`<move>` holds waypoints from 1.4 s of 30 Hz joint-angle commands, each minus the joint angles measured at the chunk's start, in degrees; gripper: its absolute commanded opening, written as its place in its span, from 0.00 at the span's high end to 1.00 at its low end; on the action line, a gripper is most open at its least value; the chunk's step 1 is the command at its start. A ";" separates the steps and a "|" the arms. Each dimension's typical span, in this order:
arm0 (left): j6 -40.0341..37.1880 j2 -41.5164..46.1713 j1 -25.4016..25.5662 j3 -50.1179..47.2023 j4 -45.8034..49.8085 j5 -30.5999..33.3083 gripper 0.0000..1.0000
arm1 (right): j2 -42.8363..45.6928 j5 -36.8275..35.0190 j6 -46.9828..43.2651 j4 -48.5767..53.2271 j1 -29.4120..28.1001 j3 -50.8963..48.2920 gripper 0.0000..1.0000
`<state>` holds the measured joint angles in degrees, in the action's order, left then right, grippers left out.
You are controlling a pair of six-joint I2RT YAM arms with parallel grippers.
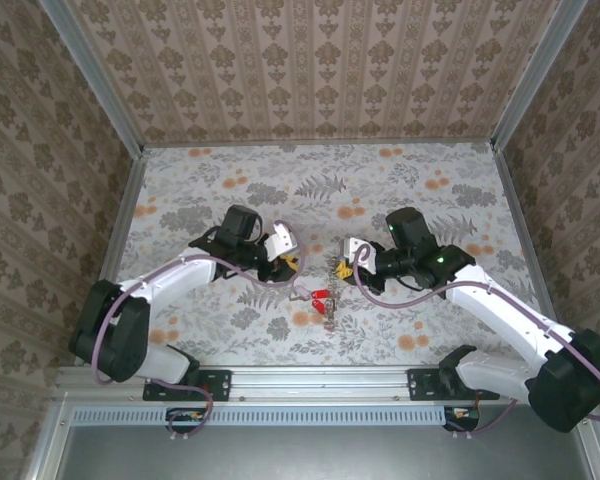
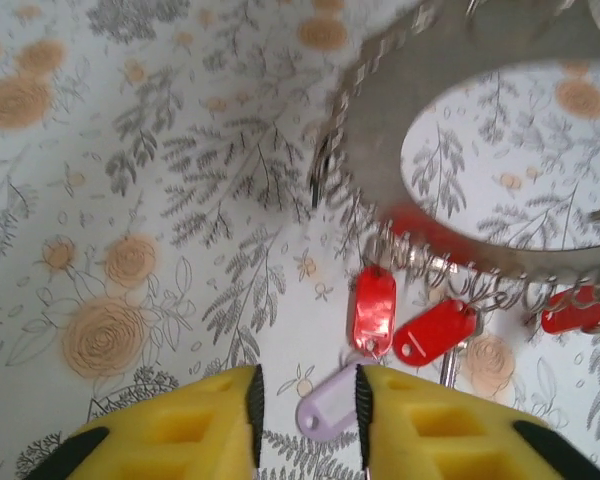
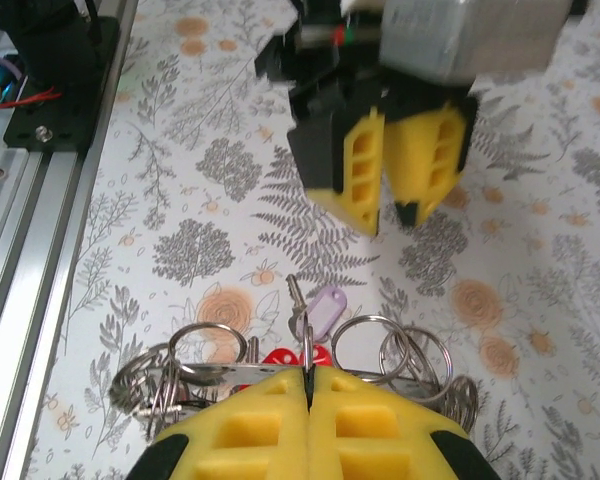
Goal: Put the keys on the keyring
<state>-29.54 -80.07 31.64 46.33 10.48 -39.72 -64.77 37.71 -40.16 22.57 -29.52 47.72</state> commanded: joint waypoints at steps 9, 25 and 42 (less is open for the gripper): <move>1.93 7.12 6.06 2.92 -7.21 -9.68 0.47 | -3.51 1.43 -3.78 5.21 -0.47 5.40 1.00; 5.28 2.06 10.48 4.70 -8.87 -5.98 0.55 | -3.96 2.30 1.04 -1.15 -1.68 5.33 1.00; 1.03 2.27 10.81 5.92 -4.60 -6.39 0.99 | -3.08 1.23 1.90 -2.12 -1.95 4.35 1.00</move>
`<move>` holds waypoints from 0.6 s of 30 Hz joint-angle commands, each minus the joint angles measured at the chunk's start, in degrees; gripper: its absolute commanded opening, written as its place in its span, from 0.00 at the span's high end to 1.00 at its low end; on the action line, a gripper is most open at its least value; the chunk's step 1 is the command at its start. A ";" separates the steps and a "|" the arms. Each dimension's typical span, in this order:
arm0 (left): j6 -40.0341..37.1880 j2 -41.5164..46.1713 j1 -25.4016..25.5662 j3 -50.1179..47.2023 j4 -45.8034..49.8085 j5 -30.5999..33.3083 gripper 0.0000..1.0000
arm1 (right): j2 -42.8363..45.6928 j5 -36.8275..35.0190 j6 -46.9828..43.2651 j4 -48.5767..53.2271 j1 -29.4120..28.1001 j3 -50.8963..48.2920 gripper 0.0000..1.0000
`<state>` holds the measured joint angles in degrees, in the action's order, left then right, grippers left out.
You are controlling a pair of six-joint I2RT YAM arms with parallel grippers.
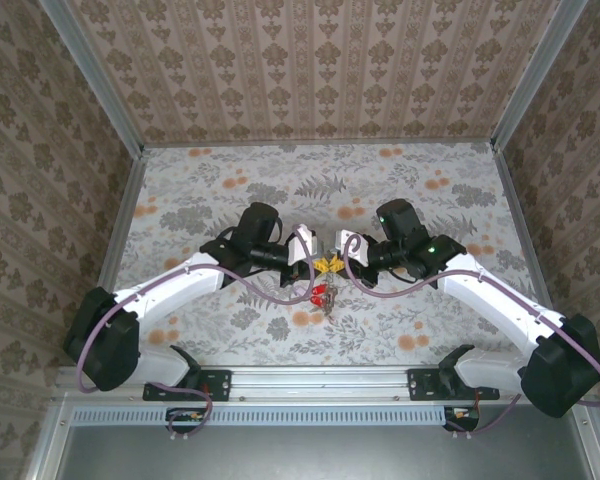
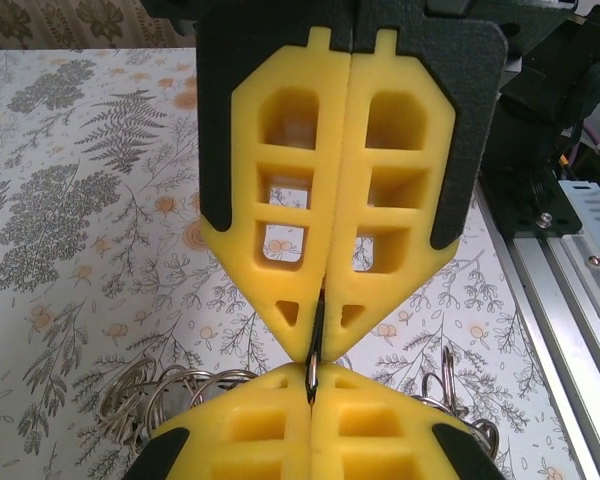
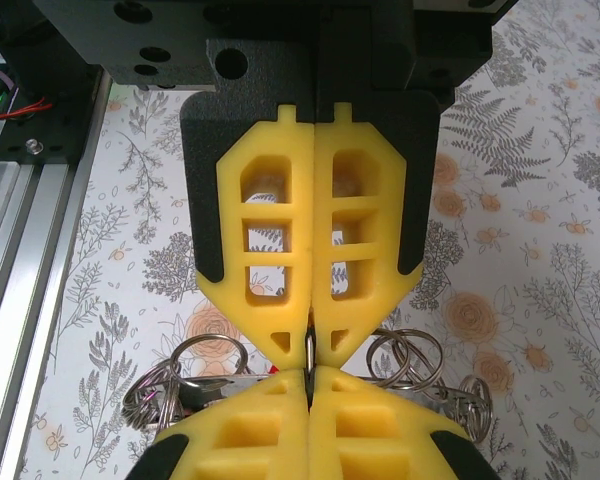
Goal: Put the keys on the keyring
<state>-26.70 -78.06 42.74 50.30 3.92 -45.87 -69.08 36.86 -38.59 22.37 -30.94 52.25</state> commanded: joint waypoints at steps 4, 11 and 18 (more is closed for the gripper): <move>-3.22 1.56 -1.17 1.49 2.85 -1.43 1.00 | 1.57 2.72 0.01 -1.79 -0.53 -0.61 1.00; -2.56 4.60 -1.26 0.13 -0.37 -2.31 1.00 | 3.16 3.01 -0.39 -4.64 -0.53 -4.12 0.83; -1.17 4.95 -1.46 0.04 -2.71 -3.30 1.00 | 2.63 2.25 0.64 -6.20 -0.53 -4.68 0.75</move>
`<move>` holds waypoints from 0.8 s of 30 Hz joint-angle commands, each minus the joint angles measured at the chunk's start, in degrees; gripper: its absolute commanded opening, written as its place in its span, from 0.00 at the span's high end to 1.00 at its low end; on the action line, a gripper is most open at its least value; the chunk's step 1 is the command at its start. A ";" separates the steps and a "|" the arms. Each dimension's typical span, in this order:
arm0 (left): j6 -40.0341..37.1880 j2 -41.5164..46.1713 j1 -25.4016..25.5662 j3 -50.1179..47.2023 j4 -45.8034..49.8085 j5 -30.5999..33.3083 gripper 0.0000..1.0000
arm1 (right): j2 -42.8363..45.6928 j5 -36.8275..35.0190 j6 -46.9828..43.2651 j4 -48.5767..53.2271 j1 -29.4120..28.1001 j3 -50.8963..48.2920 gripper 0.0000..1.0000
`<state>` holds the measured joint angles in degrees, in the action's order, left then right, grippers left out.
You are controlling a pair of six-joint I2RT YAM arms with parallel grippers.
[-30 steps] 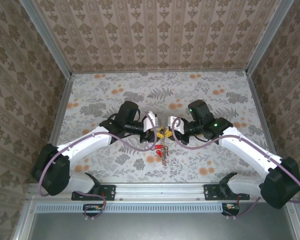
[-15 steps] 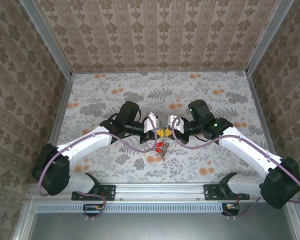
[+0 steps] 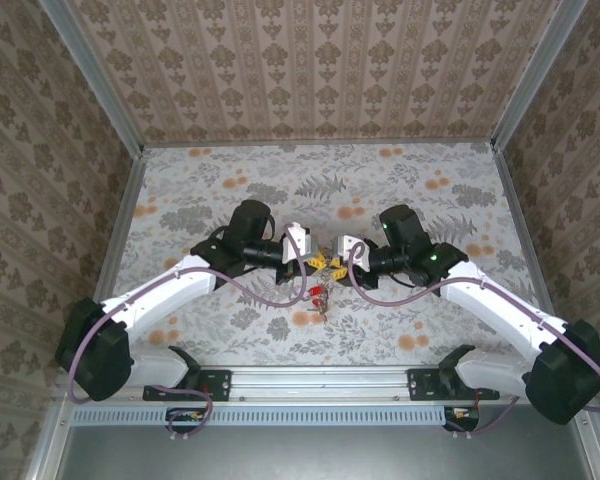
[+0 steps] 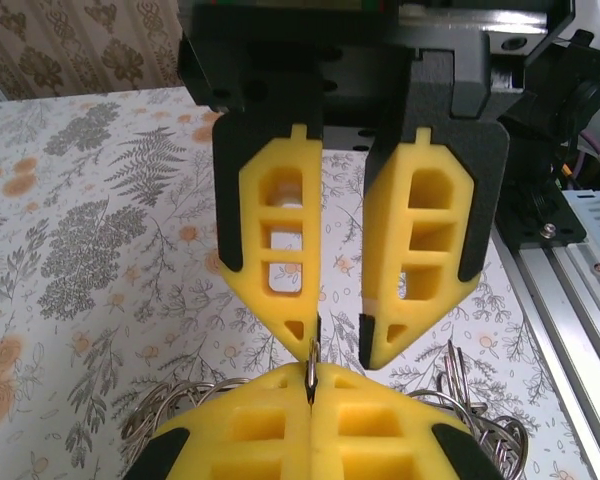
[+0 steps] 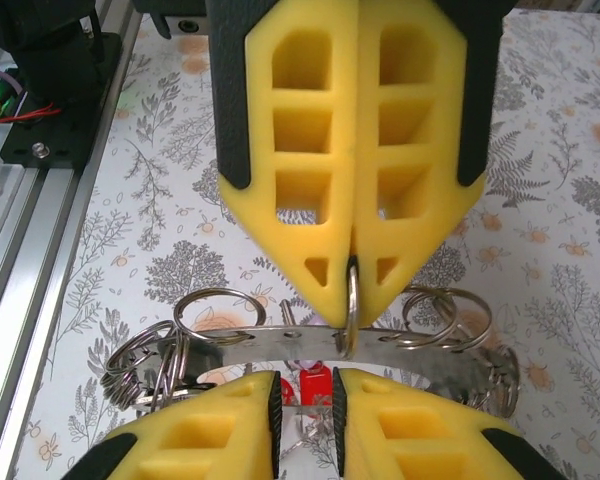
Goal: Put the keys on the keyring
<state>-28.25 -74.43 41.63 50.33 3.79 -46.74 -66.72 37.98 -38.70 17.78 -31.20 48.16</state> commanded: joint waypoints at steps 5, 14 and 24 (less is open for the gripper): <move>-0.04 0.78 -0.35 0.42 -1.87 -4.01 1.00 | 0.84 1.40 2.87 -5.06 -0.34 -1.15 0.75; -0.74 0.61 -0.38 0.89 -0.50 -4.38 1.00 | 1.06 2.20 3.96 -6.76 -0.35 -1.28 0.75; 0.22 0.33 -0.40 1.01 -1.65 -3.66 1.00 | 0.07 4.70 4.50 -6.79 -0.31 -0.89 1.00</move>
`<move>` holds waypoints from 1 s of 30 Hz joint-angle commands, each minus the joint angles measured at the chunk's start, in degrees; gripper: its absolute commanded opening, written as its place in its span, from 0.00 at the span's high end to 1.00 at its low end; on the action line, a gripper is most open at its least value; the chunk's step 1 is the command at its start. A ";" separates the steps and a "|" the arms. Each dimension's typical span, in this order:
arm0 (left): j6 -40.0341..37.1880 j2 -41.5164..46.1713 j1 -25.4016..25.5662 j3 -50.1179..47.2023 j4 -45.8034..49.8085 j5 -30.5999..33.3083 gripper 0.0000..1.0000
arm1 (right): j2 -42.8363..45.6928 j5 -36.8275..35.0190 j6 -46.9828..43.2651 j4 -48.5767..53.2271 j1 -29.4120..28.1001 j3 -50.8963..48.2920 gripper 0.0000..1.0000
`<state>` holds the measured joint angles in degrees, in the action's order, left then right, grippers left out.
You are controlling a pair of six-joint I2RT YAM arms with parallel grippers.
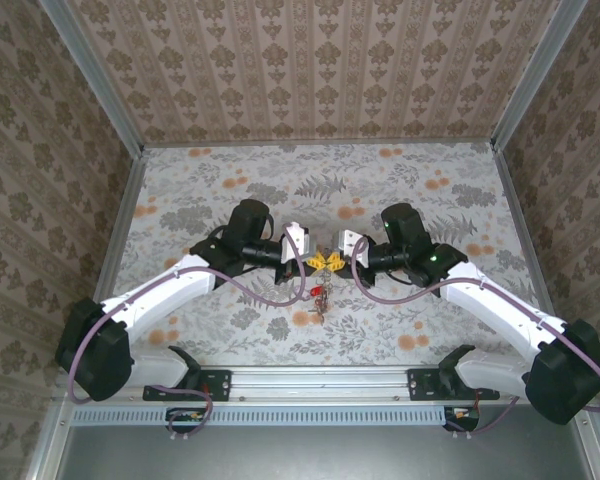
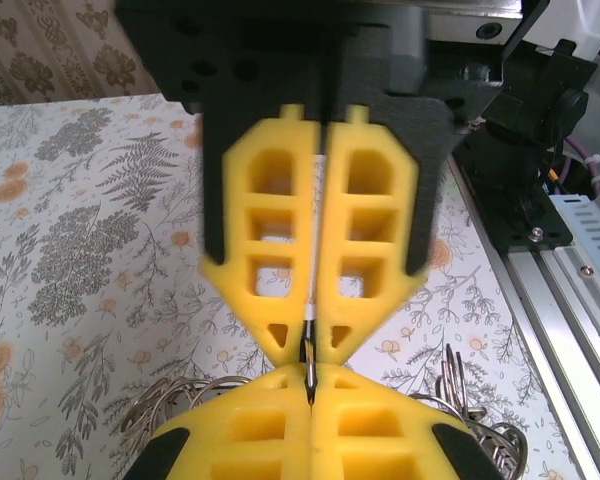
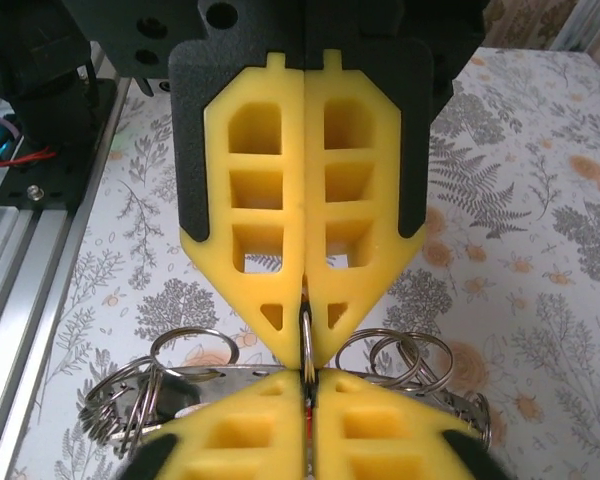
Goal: Put the keys on the keyring
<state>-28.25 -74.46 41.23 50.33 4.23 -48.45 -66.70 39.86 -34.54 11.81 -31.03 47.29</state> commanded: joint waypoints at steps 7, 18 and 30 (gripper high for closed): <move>-0.81 2.56 -0.79 0.85 1.98 -0.52 0.86 | 2.09 2.81 3.60 -6.70 -0.18 -2.48 1.00; -1.15 6.19 -2.92 -2.50 2.87 -1.32 0.80 | 4.66 5.58 14.81 -23.81 0.97 -8.87 1.00; 2.78 5.12 -3.00 -2.00 -2.16 -1.55 0.71 | 4.21 6.80 14.86 -24.90 0.88 -8.69 1.00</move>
<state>-27.53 -68.93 38.57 48.38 4.71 -48.42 -63.37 44.18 -20.67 -10.11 -30.26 38.50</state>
